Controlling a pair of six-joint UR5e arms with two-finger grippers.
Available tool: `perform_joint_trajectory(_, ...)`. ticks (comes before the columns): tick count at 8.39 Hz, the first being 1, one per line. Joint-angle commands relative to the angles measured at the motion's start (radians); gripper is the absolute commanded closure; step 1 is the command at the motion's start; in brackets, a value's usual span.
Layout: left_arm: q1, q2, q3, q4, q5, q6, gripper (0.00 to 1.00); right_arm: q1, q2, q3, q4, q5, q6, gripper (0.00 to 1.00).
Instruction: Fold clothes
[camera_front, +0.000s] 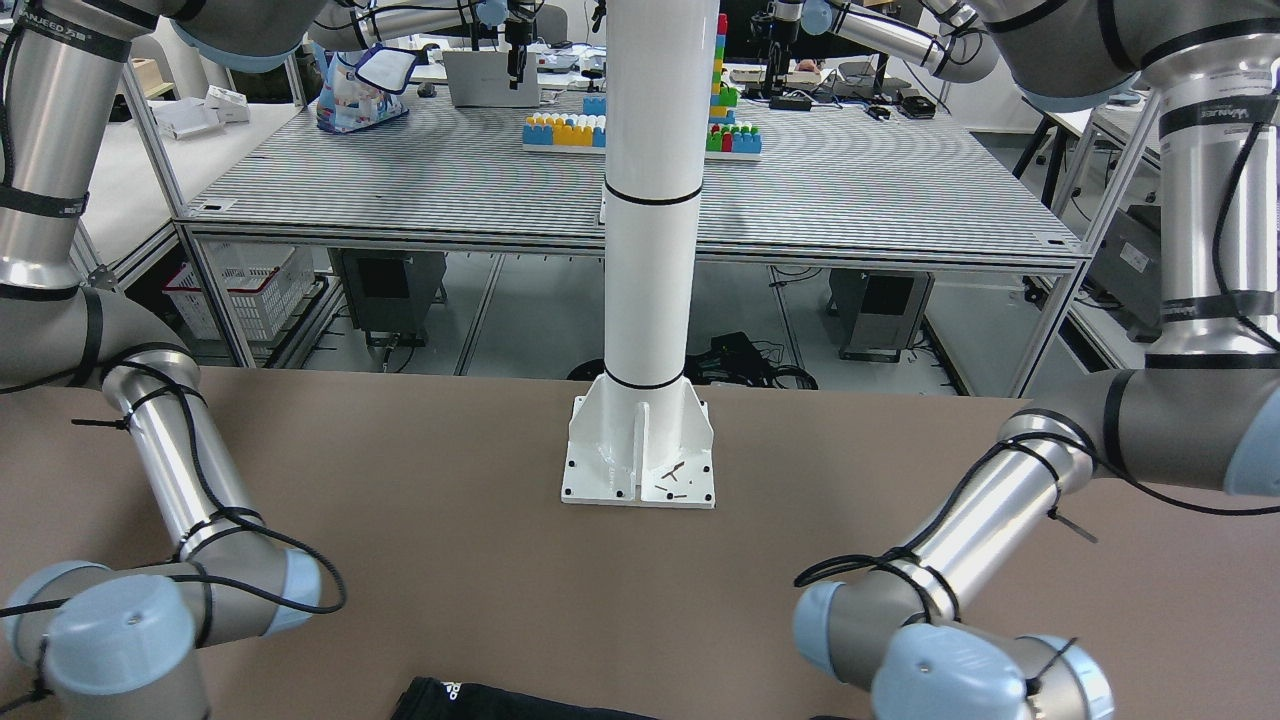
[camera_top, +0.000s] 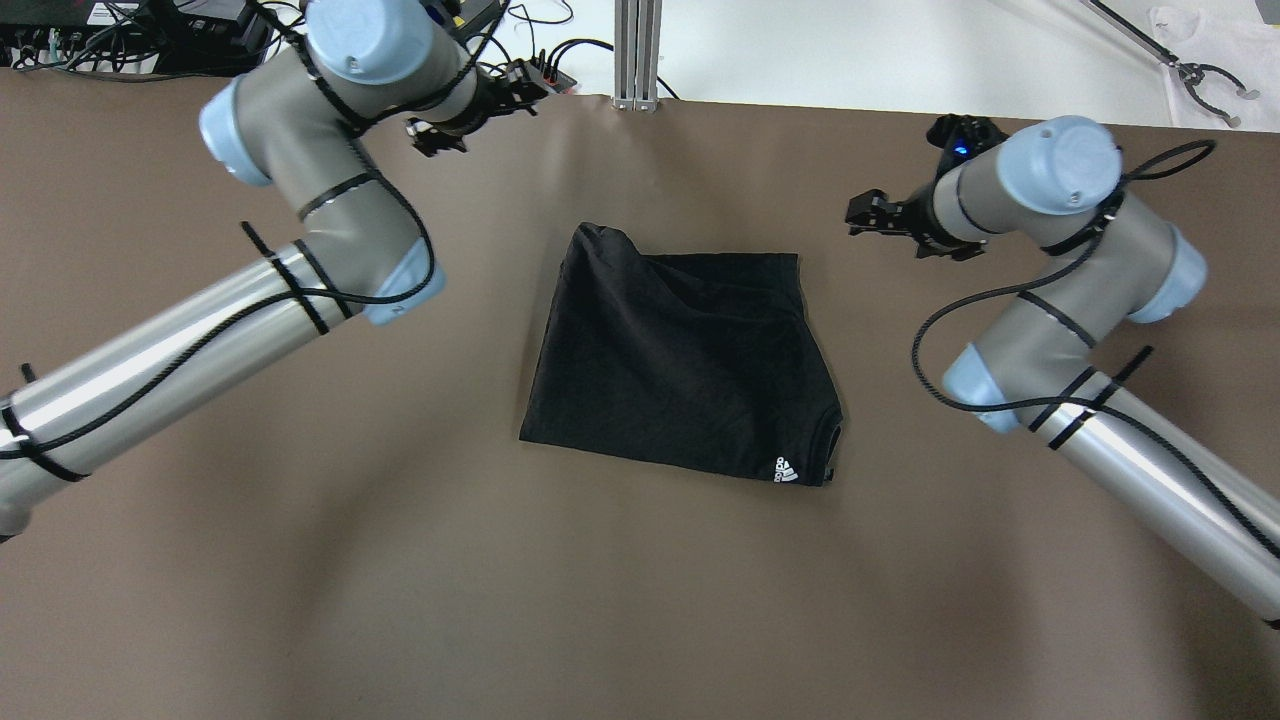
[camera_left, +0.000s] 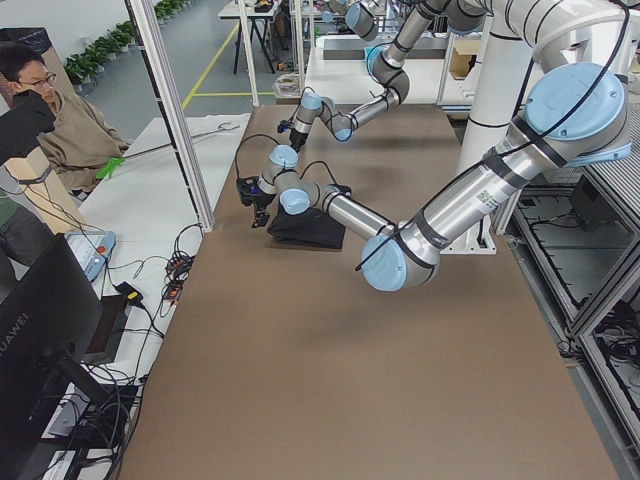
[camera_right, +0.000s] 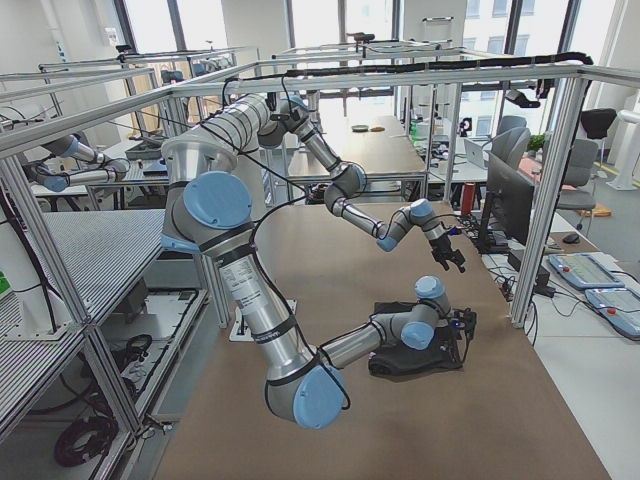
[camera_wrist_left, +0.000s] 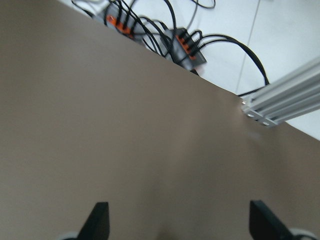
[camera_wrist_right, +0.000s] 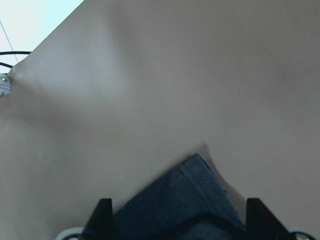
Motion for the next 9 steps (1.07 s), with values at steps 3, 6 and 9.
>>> perform_joint_trajectory(3,-0.321,0.538,-0.459,0.192,0.0,0.929,0.0,0.365,-0.259,-0.004,-0.014,0.073,-0.97,0.06)
perform_joint_trajectory(6,-0.561,0.753,-0.475,0.147,-0.011,1.399,0.0,0.579,-0.355,-0.007,-0.004,0.032,-1.407,0.06)
perform_joint_trajectory(9,-0.752,0.865,-0.473,0.08,-0.075,1.693,0.0,0.781,-0.398,0.005,0.003,0.006,-1.667,0.06)
